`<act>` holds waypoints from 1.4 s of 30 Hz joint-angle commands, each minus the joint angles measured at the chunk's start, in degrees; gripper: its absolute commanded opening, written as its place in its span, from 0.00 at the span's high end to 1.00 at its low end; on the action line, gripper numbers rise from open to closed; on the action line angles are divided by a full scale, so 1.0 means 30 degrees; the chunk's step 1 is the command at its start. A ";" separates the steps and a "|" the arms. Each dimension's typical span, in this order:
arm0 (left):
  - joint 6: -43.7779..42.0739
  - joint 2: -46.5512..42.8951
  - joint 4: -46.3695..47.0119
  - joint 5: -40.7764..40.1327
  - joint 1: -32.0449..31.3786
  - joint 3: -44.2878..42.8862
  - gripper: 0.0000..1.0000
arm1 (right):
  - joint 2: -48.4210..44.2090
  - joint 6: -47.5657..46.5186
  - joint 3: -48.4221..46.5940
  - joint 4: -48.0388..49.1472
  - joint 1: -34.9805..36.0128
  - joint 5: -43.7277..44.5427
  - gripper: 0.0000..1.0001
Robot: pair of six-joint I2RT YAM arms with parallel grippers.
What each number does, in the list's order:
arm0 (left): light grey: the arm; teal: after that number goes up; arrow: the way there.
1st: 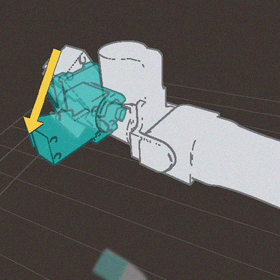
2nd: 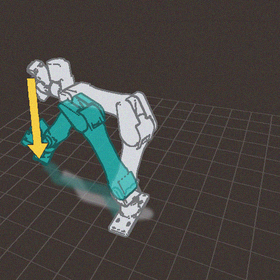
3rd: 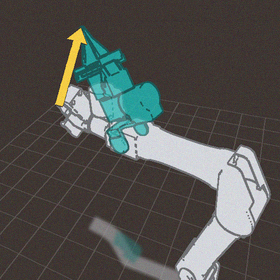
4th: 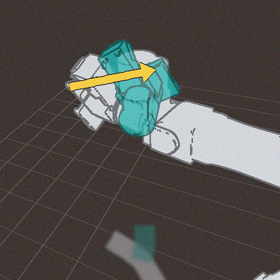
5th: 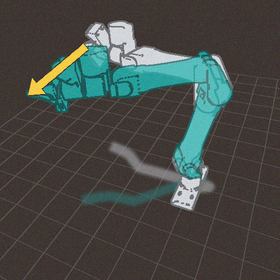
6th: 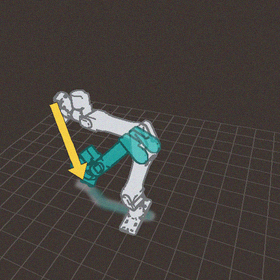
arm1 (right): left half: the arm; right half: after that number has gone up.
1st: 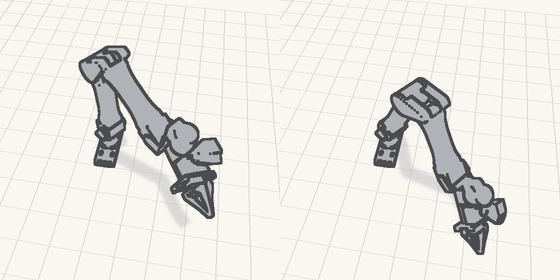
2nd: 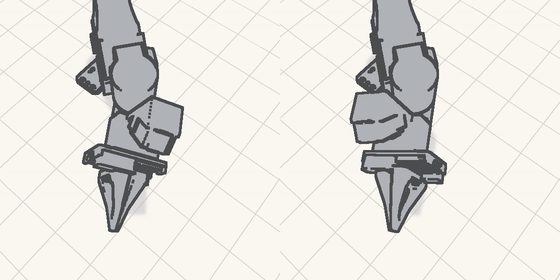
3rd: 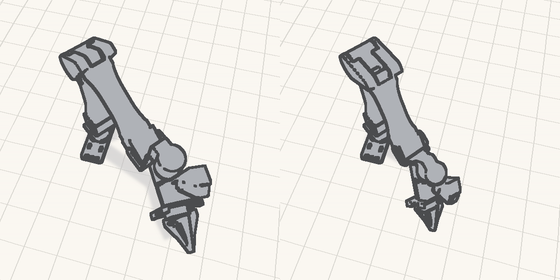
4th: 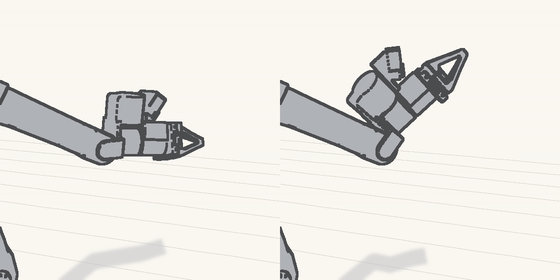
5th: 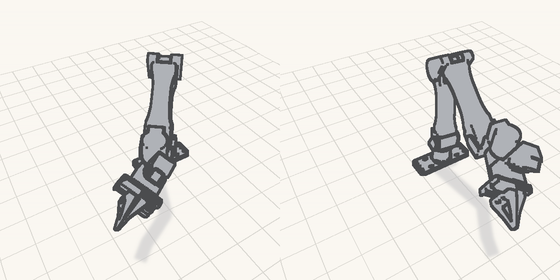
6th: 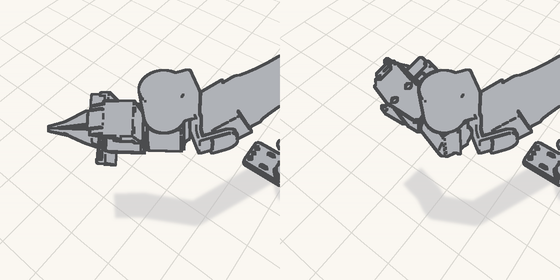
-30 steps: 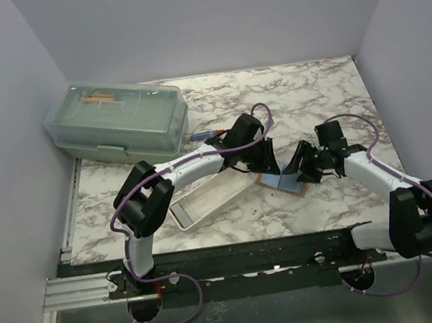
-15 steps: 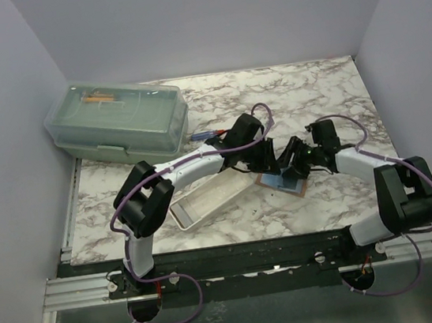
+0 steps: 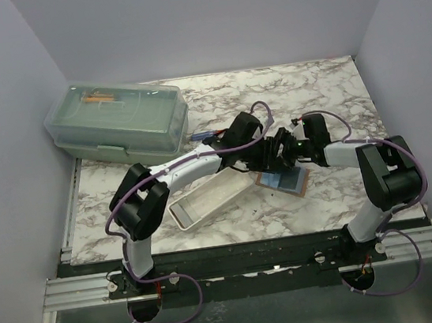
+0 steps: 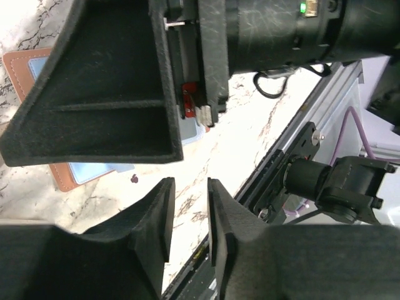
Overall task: Put the credit cards into the card holder
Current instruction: Open the card holder at the center of the board.
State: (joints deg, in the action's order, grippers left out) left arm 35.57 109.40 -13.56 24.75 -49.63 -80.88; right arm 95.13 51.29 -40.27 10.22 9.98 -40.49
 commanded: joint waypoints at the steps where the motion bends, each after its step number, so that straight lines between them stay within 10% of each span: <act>1: -0.1101 -0.1560 -0.1096 0.0114 -0.0099 -0.0279 0.63 | 0.0542 0.0251 -0.0513 0.1951 0.0092 -0.1825 0.33; 15: -0.3755 -0.4830 -0.3124 0.0553 -0.0135 -0.0147 0.42 | 0.4178 0.3463 -0.4068 0.7617 0.0521 -0.5280 0.29; 27: -0.5093 -0.6070 -0.3541 -0.3583 -0.3078 0.0778 0.23 | -0.1397 -0.5249 -0.7986 -1.4987 0.0073 0.9512 0.33; 42: -0.5006 -0.5893 -0.3818 -0.4715 -0.3549 0.0650 0.22 | -0.3364 -0.2337 -0.4121 -1.7487 0.2006 1.4478 0.26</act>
State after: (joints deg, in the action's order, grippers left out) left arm 21.34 93.65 -23.92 13.37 -60.12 -79.24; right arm 84.23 42.50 -51.68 -37.39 14.06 -7.20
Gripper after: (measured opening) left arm 0.780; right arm 0.740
